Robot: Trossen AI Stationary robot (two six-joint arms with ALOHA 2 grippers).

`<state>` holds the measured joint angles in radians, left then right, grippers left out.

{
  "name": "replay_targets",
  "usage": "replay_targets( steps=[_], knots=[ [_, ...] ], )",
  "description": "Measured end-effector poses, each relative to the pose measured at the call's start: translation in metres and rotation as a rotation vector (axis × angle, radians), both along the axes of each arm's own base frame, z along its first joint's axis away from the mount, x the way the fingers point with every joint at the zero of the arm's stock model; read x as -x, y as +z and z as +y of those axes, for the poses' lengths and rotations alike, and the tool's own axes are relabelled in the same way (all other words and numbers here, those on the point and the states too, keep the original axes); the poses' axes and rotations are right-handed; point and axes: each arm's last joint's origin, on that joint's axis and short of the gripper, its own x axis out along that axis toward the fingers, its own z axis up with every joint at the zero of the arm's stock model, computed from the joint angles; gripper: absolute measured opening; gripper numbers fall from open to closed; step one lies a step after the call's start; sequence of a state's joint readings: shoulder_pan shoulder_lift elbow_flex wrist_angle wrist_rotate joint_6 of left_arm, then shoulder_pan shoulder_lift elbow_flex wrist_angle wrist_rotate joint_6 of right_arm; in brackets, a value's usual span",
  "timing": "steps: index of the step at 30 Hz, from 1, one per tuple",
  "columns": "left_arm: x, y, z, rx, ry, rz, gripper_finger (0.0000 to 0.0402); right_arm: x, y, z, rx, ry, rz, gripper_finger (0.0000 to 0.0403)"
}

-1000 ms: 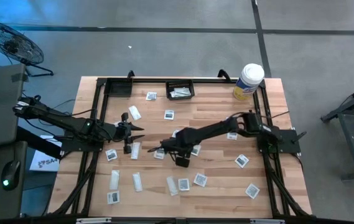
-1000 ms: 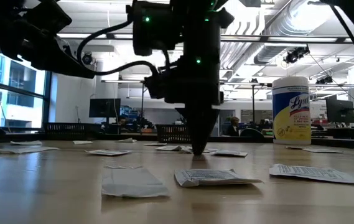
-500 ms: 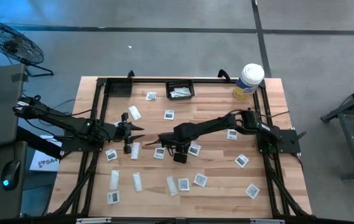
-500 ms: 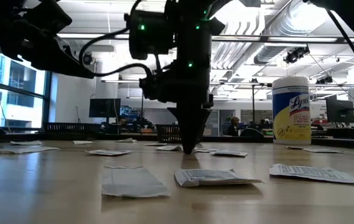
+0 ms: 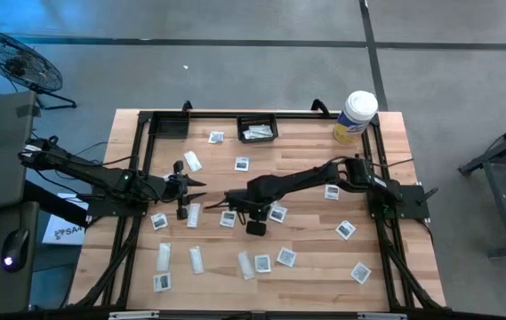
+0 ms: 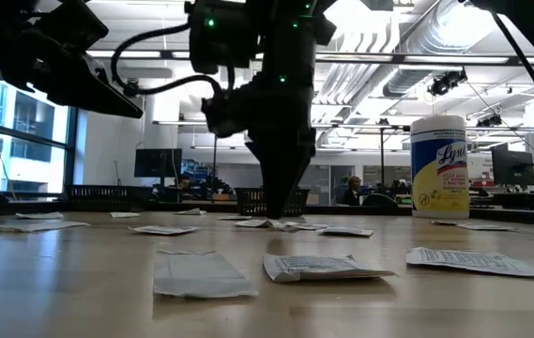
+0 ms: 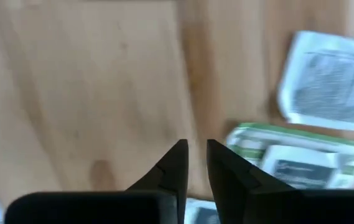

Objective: Pick & Place First Aid Supplies
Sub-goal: Put the green bandage pack into the right black bin

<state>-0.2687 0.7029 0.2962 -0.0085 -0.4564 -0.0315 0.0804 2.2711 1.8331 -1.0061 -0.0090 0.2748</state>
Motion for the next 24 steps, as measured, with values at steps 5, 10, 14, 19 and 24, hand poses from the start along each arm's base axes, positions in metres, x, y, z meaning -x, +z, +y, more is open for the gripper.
replay_targets(
  steps=[5, 10, 14, 19, 24],
  knots=[
    [0.000, 0.000, 0.000, 0.000, 0.000, 0.000, 0.0121, -0.001, -0.001, -0.006, 0.058, -0.002, -0.010, 0.0061],
    [0.000, 0.000, 0.000, 0.000, 0.000, 0.000, 0.0121, 0.003, -0.014, -0.007, 0.011, -0.004, 0.003, 0.0070],
    [0.000, 0.000, 0.000, 0.000, 0.000, 0.001, 0.0121, 0.007, -0.022, -0.007, 0.009, -0.004, -0.001, 0.0078],
    [0.000, 0.000, 0.000, 0.000, 0.000, 0.001, 0.0121, 0.012, -0.036, -0.006, -0.027, 0.019, -0.012, 0.0068],
    [0.000, 0.000, 0.000, 0.000, 0.000, 0.001, 0.0121, 0.017, -0.043, 0.000, -0.020, 0.020, 0.001, 0.0013]
  ],
)
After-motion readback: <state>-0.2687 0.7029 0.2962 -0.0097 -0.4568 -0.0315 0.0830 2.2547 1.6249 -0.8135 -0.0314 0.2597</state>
